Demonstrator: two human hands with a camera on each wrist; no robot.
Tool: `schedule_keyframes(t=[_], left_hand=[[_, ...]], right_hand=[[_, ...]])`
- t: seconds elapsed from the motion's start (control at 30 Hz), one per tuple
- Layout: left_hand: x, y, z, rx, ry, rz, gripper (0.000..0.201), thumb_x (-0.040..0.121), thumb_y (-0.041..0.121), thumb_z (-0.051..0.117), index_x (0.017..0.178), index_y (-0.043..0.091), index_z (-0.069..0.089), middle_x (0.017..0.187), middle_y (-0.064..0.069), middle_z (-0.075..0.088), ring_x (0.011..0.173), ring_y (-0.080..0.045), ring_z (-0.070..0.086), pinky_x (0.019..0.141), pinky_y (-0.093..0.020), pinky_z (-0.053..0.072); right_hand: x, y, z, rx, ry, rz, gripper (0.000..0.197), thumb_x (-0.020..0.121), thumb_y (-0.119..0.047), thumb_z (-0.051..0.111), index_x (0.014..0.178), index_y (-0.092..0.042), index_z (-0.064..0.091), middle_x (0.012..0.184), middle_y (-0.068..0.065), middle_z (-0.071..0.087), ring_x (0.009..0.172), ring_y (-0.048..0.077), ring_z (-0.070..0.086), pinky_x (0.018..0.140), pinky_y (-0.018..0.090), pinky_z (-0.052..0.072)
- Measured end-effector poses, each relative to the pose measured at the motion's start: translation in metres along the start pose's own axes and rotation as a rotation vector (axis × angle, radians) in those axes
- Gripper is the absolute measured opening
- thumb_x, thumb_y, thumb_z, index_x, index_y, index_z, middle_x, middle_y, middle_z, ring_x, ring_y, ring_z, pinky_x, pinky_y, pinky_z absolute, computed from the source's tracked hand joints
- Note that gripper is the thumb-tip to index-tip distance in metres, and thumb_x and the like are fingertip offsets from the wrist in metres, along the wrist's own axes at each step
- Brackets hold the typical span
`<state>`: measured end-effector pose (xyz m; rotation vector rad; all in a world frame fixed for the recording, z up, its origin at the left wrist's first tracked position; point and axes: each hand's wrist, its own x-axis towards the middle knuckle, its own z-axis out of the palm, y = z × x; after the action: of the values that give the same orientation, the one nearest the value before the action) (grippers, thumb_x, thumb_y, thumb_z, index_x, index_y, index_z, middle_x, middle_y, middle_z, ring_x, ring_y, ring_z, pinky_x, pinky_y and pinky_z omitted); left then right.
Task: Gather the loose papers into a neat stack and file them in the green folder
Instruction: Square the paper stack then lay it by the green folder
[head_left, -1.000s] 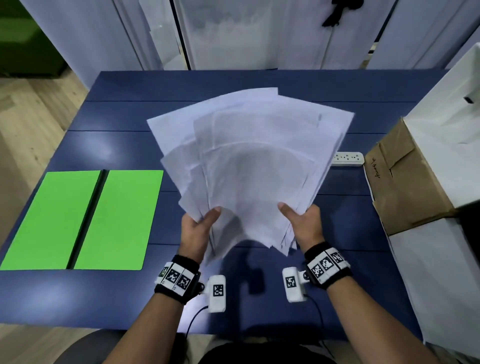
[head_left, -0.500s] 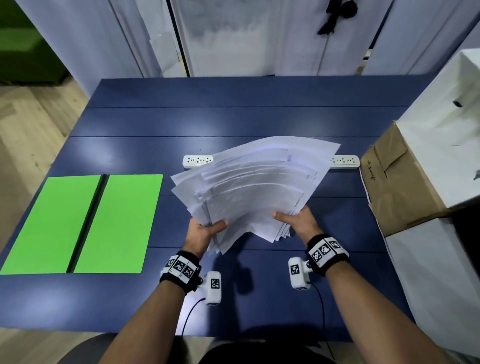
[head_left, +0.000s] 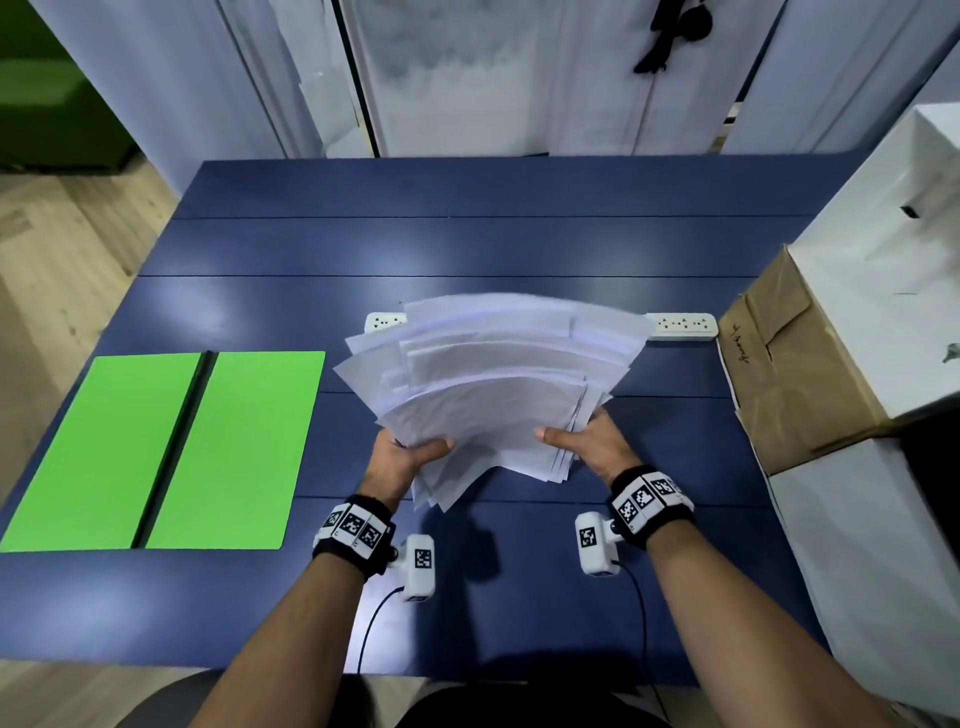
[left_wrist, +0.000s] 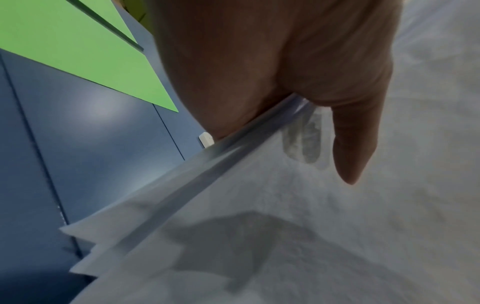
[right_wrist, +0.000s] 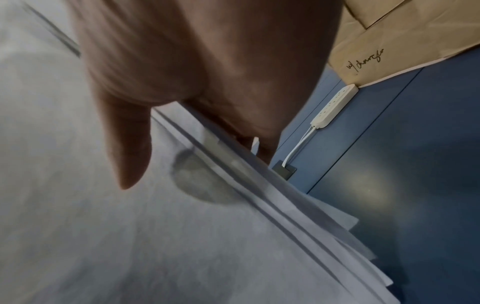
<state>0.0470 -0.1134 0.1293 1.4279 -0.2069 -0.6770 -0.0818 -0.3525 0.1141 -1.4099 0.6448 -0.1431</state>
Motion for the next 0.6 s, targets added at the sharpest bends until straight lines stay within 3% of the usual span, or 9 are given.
schedule_keyframes(t=[0.07,0.17,0.23,0.33,0.4,0.5,0.6], left_hand=[[-0.001,-0.001,-0.004,-0.011,0.003,-0.005,0.040,0.078,-0.014,0.074,0.099,0.019,0.077,0.104,-0.005,0.079,0.096,-0.022,0.075,0.081,-0.031,0.057],[-0.001,0.003,-0.006,-0.012,-0.011,0.038,0.043,0.078,-0.016,0.072,0.096,0.022,0.079,0.104,-0.003,0.079,0.097,-0.019,0.075,0.081,-0.028,0.058],[0.000,0.005,0.000,0.007,-0.039,0.063,0.046,0.078,-0.018,0.072,0.102,0.022,0.075,0.103,0.001,0.079,0.097,-0.016,0.074,0.082,-0.026,0.057],[0.002,0.006,0.006,0.025,-0.024,0.094,0.047,0.079,-0.018,0.071,0.114,0.012,0.066,0.104,0.002,0.078,0.099,-0.015,0.073,0.082,-0.025,0.057],[0.004,0.003,0.007,0.051,0.002,0.111,0.041,0.083,-0.013,0.070,0.115,0.013,0.066,0.103,0.005,0.078,0.098,-0.012,0.073,0.083,-0.025,0.055],[0.002,-0.006,0.011,0.079,0.101,0.129,0.033,0.090,-0.002,0.068,0.110,0.025,0.067,0.099,0.013,0.077,0.093,-0.004,0.071,0.084,-0.024,0.053],[-0.001,-0.011,0.022,0.070,0.173,0.179,0.029,0.093,0.009,0.067,0.112,0.032,0.071,0.109,0.005,0.076,0.102,-0.015,0.071,0.092,-0.030,0.055]], right_hand=[[-0.001,-0.002,-0.003,0.019,0.000,0.012,0.032,0.077,0.008,0.078,0.102,-0.010,0.069,0.088,-0.012,0.078,0.086,0.002,0.074,0.077,0.012,0.053],[0.001,-0.003,-0.006,0.000,-0.018,-0.018,0.023,0.078,0.004,0.079,0.099,-0.002,0.074,0.090,-0.007,0.079,0.088,0.006,0.075,0.084,0.018,0.054],[0.001,-0.003,0.000,0.004,-0.032,-0.021,0.021,0.077,0.002,0.080,0.097,-0.004,0.076,0.092,-0.003,0.079,0.090,0.008,0.075,0.089,0.022,0.055],[0.004,-0.006,0.009,0.067,0.005,-0.061,0.030,0.078,0.005,0.078,0.108,0.003,0.072,0.100,0.003,0.078,0.095,0.014,0.075,0.091,0.026,0.057],[0.005,-0.010,0.011,0.041,0.050,-0.098,0.025,0.082,-0.001,0.077,0.106,0.003,0.073,0.100,0.004,0.078,0.096,0.017,0.074,0.093,0.028,0.056],[0.003,-0.010,0.017,-0.007,0.157,-0.133,0.017,0.086,-0.015,0.077,0.101,-0.008,0.076,0.096,-0.003,0.078,0.095,0.017,0.073,0.089,0.028,0.056],[-0.001,-0.008,0.027,-0.103,0.322,-0.193,0.027,0.085,-0.033,0.076,0.096,-0.008,0.076,0.088,-0.006,0.078,0.086,0.013,0.074,0.081,0.034,0.059]])
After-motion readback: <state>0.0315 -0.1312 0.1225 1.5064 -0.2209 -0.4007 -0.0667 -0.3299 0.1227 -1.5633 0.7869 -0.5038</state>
